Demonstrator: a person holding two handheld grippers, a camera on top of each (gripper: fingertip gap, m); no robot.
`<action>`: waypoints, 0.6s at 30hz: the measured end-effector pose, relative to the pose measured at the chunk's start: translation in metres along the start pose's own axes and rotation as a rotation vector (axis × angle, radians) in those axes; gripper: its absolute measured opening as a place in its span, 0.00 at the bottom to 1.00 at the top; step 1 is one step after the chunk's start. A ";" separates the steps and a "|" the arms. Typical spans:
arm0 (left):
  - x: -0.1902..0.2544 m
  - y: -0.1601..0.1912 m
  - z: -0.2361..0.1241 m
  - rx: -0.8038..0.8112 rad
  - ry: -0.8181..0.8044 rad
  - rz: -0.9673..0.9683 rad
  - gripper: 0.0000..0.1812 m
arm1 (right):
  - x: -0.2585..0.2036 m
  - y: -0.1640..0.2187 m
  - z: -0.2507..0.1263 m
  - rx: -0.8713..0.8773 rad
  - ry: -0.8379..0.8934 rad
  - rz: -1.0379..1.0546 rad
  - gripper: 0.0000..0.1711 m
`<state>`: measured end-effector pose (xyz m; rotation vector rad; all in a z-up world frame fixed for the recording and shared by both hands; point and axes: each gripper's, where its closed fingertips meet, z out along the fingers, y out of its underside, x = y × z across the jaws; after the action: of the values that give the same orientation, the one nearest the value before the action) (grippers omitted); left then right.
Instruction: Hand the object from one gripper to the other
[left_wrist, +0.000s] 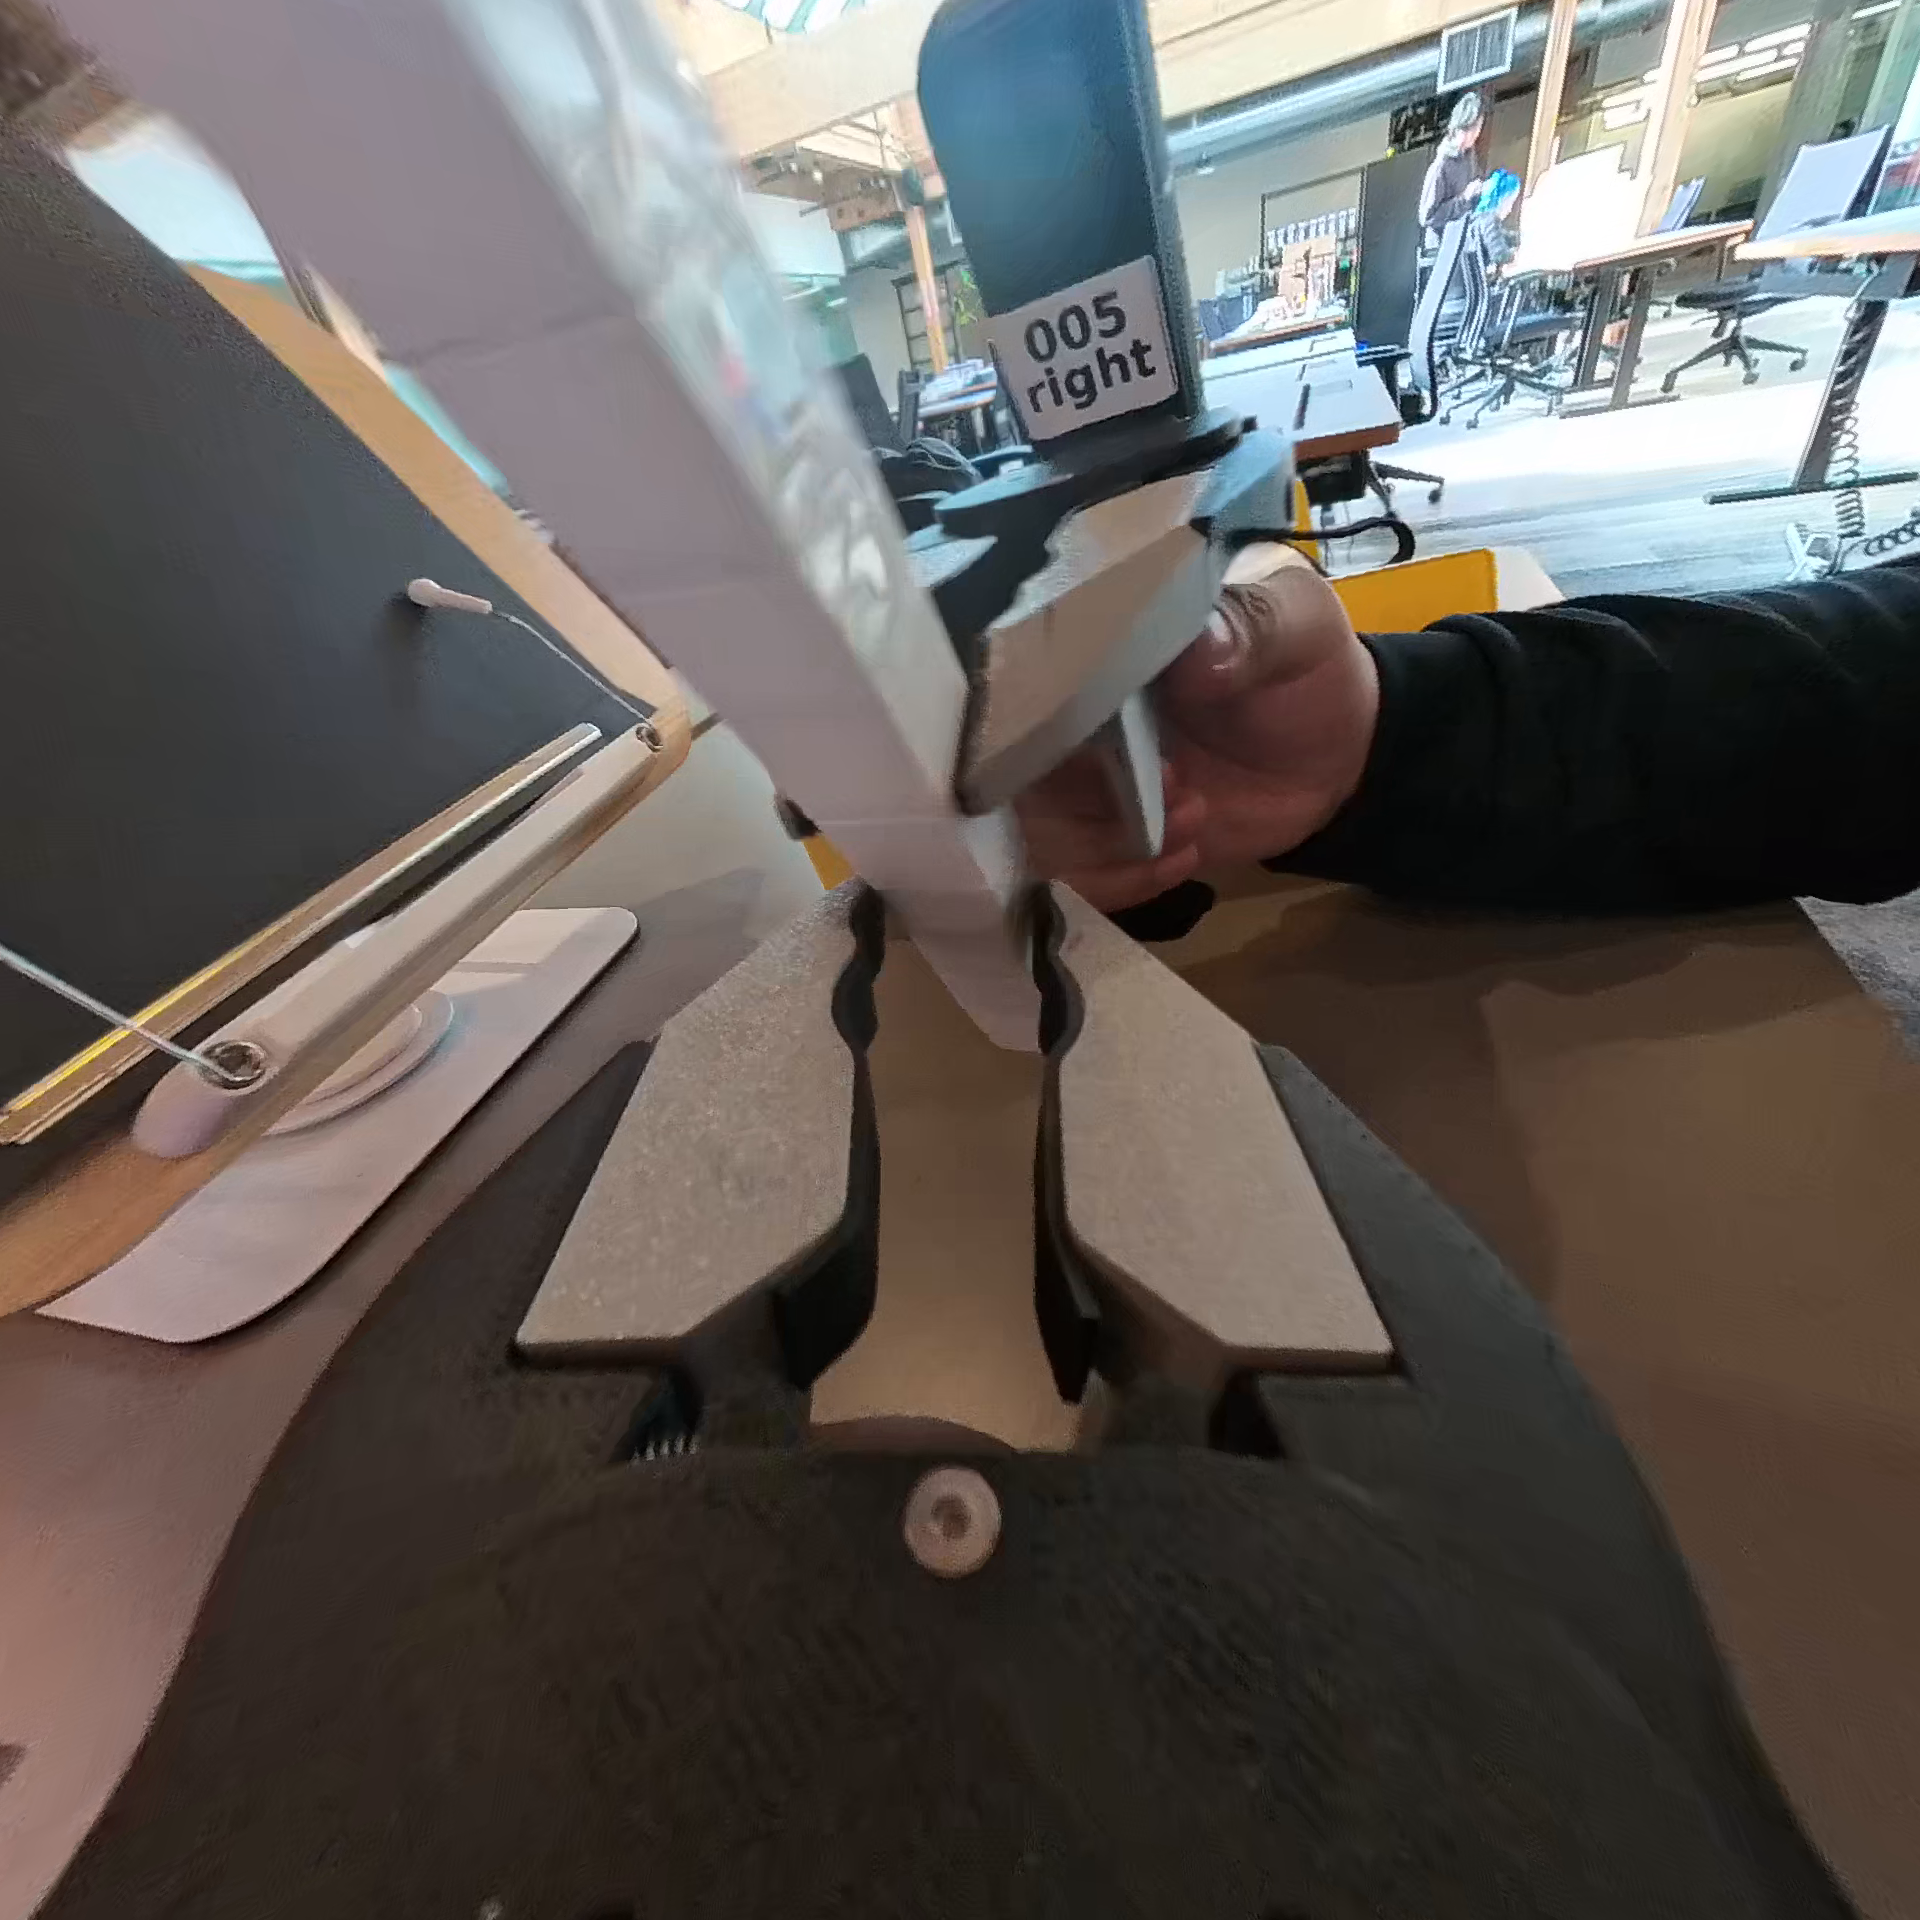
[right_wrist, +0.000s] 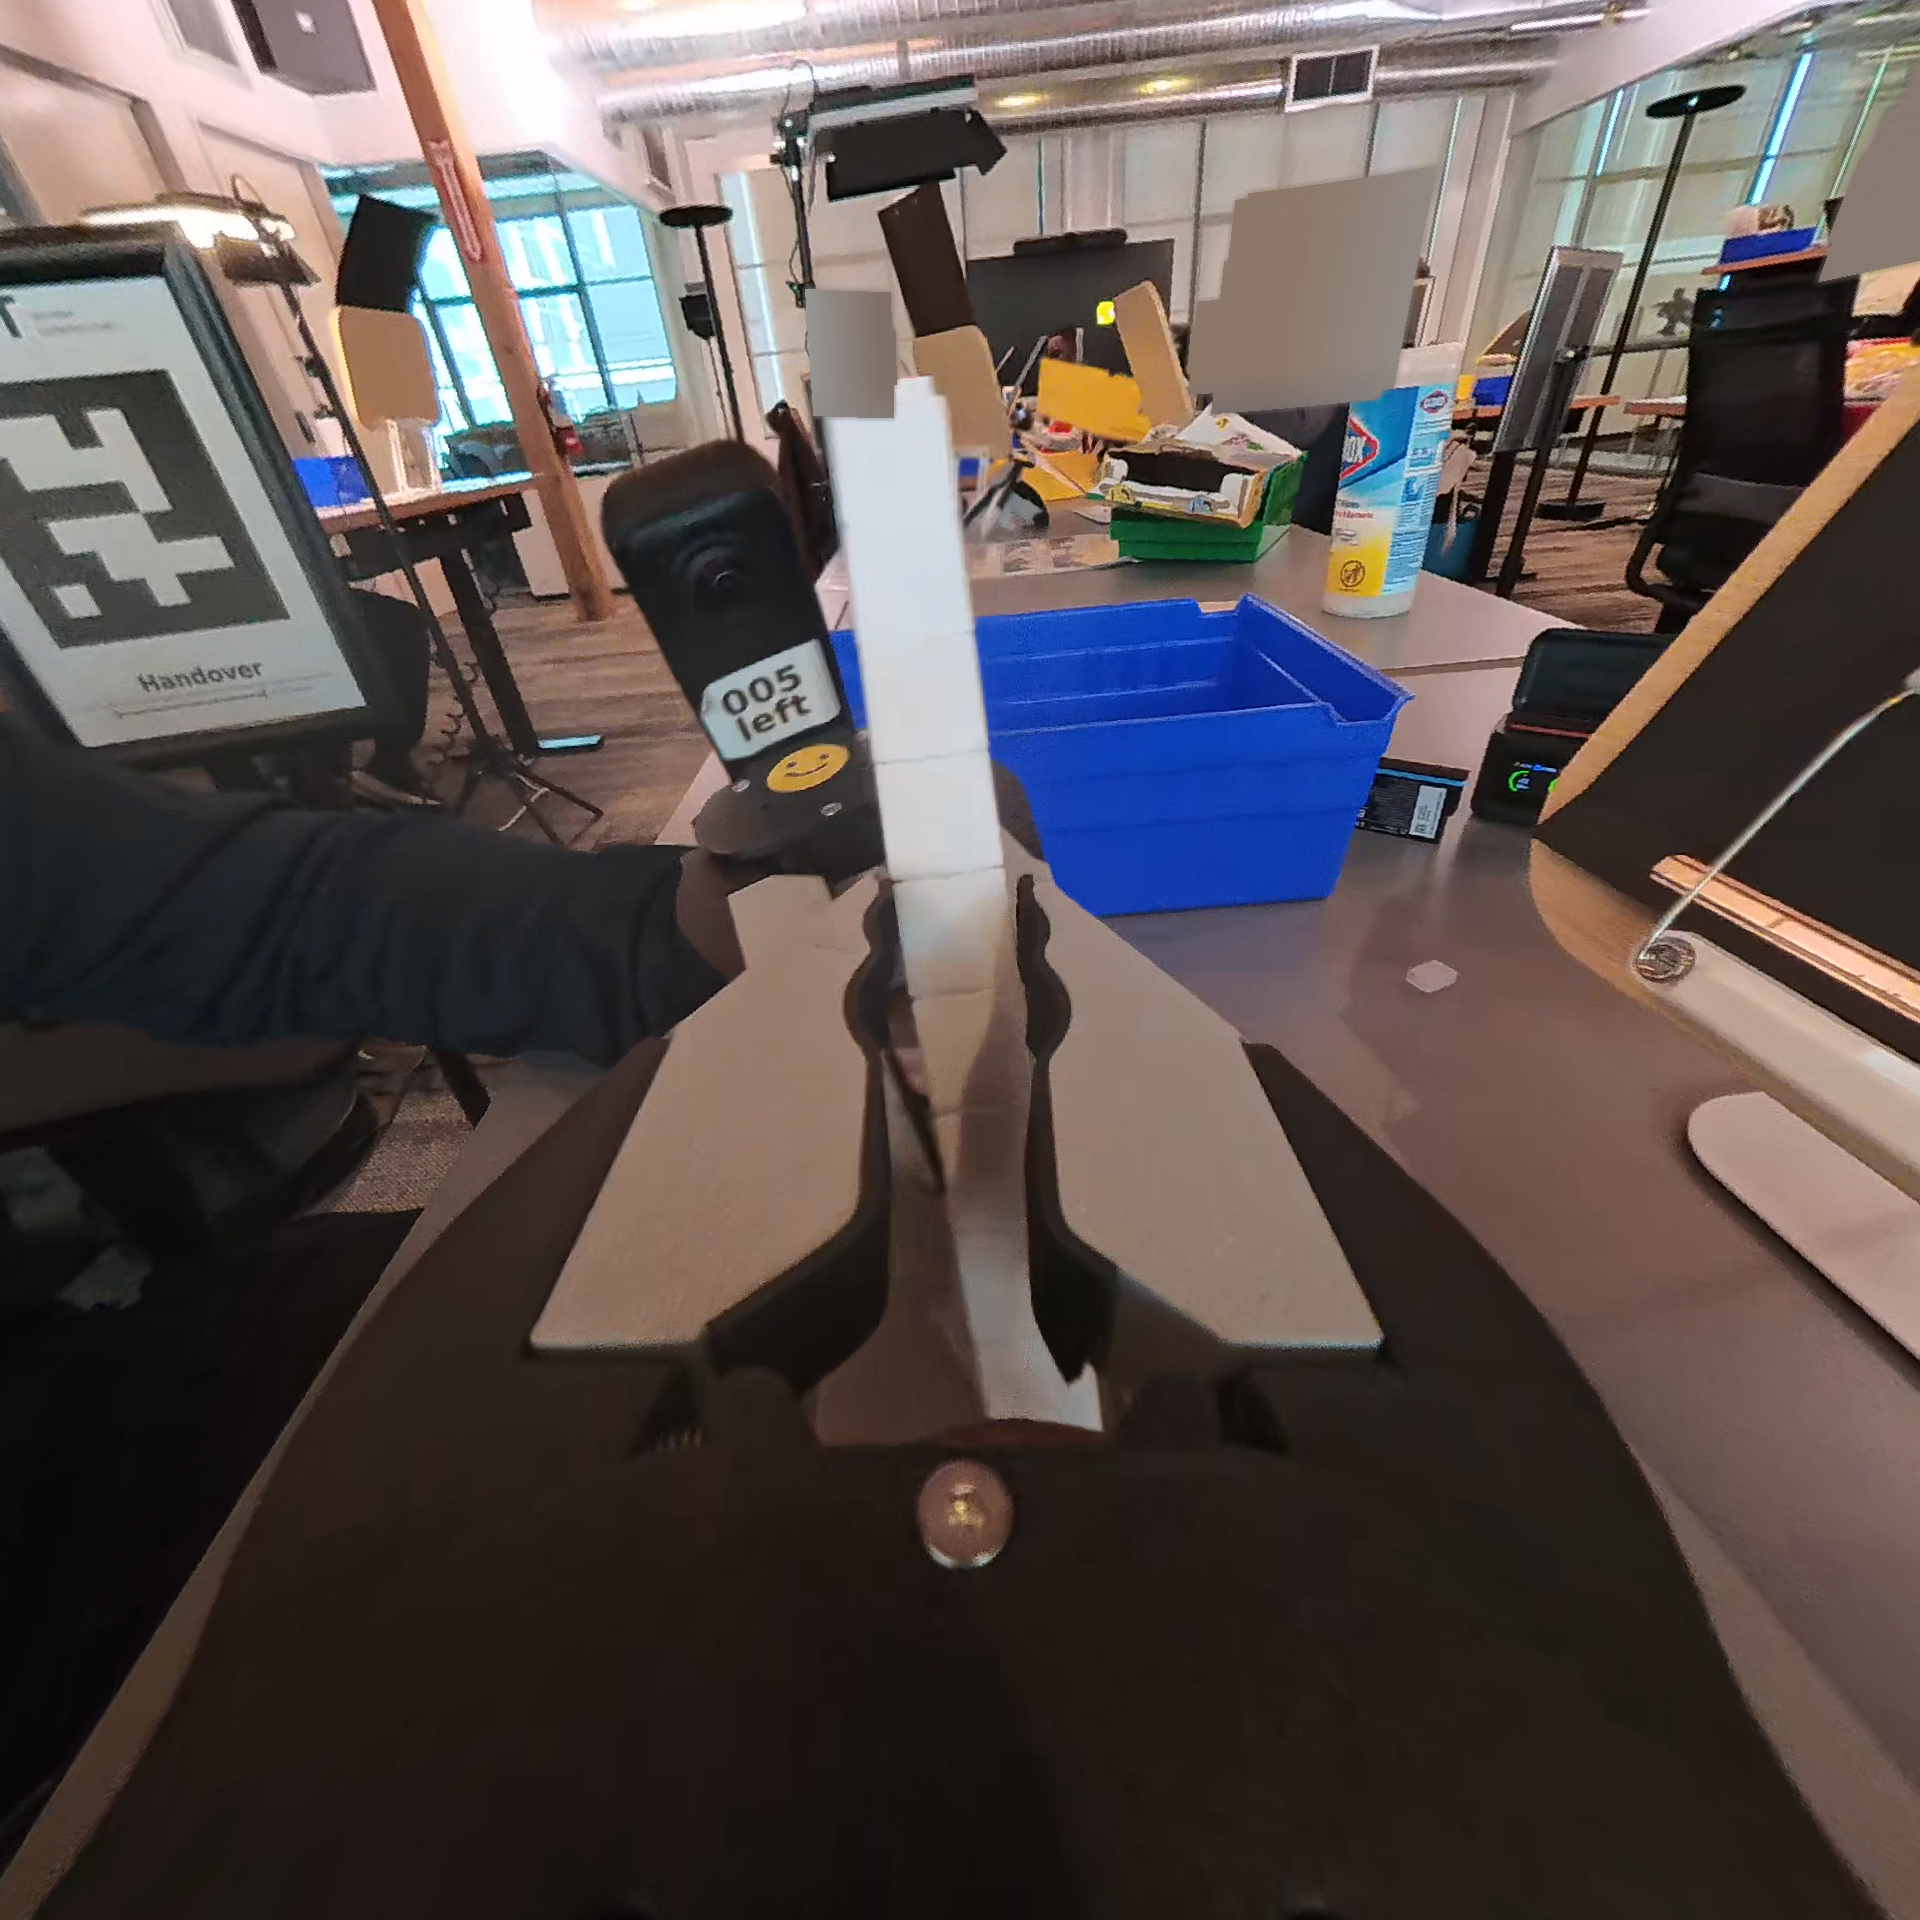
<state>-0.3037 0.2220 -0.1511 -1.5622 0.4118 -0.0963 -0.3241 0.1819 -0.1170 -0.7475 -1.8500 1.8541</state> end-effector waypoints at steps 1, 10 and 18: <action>-0.004 -0.001 -0.001 0.008 -0.017 0.000 0.12 | 0.000 0.001 0.000 -0.004 -0.004 0.003 0.14; -0.034 0.006 -0.008 -0.031 -0.203 0.089 0.11 | 0.018 0.004 -0.002 -0.011 0.092 0.035 0.20; -0.058 -0.006 -0.025 0.058 -0.296 0.011 0.10 | 0.038 0.001 -0.012 0.041 0.147 0.141 0.25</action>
<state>-0.3640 0.2166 -0.1325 -1.4889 0.1822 0.1297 -0.3457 0.2146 -0.1208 -0.9942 -1.7009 1.8618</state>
